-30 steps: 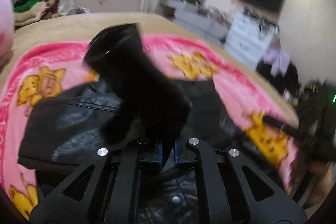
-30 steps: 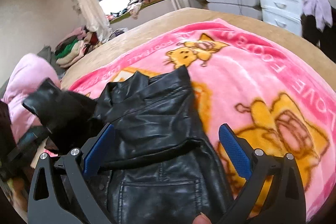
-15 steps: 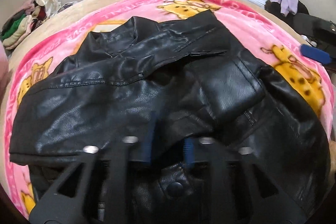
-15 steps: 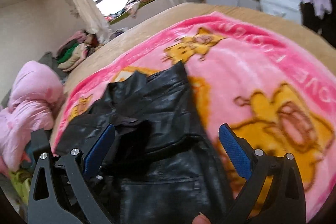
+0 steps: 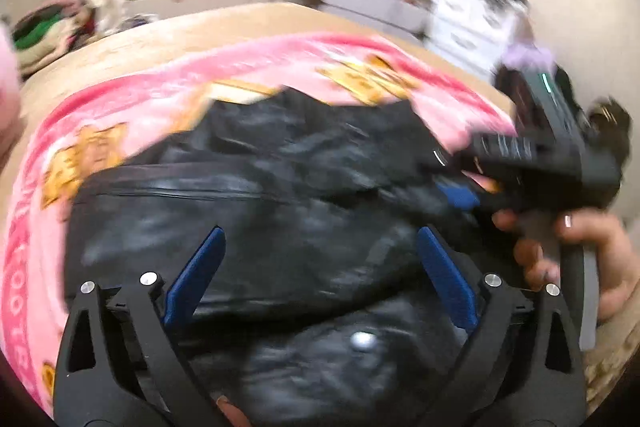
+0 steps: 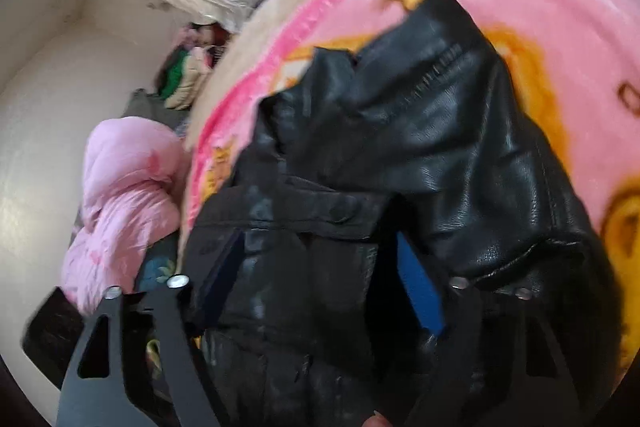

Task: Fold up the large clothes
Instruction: 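Open the left tool to release the folded sleeve, then pinch the jacket body near the hem with both tools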

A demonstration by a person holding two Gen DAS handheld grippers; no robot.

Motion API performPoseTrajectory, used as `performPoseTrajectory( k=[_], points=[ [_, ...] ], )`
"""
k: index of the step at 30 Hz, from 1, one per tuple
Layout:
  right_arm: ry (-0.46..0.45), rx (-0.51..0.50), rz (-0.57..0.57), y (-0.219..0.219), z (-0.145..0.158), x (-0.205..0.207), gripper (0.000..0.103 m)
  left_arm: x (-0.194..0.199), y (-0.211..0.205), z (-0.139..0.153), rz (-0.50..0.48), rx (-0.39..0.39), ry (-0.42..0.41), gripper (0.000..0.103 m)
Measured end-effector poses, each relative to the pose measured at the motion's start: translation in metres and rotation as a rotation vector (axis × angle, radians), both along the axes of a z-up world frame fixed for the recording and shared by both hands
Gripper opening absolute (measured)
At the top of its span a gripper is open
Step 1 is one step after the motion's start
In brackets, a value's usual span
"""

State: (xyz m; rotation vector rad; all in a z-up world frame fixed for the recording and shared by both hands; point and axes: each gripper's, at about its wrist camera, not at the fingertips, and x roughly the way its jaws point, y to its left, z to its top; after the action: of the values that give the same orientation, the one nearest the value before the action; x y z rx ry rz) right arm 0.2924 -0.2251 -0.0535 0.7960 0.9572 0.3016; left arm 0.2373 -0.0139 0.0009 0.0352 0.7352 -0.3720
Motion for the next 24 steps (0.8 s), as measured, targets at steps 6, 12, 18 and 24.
performPoseTrajectory(
  k=[6,12,18,24],
  points=[
    [-0.183,-0.166,0.023,0.012,0.034,0.003,0.023,0.024,0.102,0.01,0.317,-0.148,-0.019,0.091],
    [-0.4,-0.445,0.092,0.031,0.099,0.003,0.022,0.045,0.166,-0.006,0.507,-0.256,0.048,0.035],
    [-0.394,-0.587,0.138,0.04,0.096,0.013,0.022,0.058,0.148,-0.02,0.439,-0.288,0.106,0.013],
    [-0.367,-0.641,0.132,0.038,0.081,0.011,0.022,0.078,0.115,-0.064,0.389,-0.211,0.26,0.006]
  ],
)
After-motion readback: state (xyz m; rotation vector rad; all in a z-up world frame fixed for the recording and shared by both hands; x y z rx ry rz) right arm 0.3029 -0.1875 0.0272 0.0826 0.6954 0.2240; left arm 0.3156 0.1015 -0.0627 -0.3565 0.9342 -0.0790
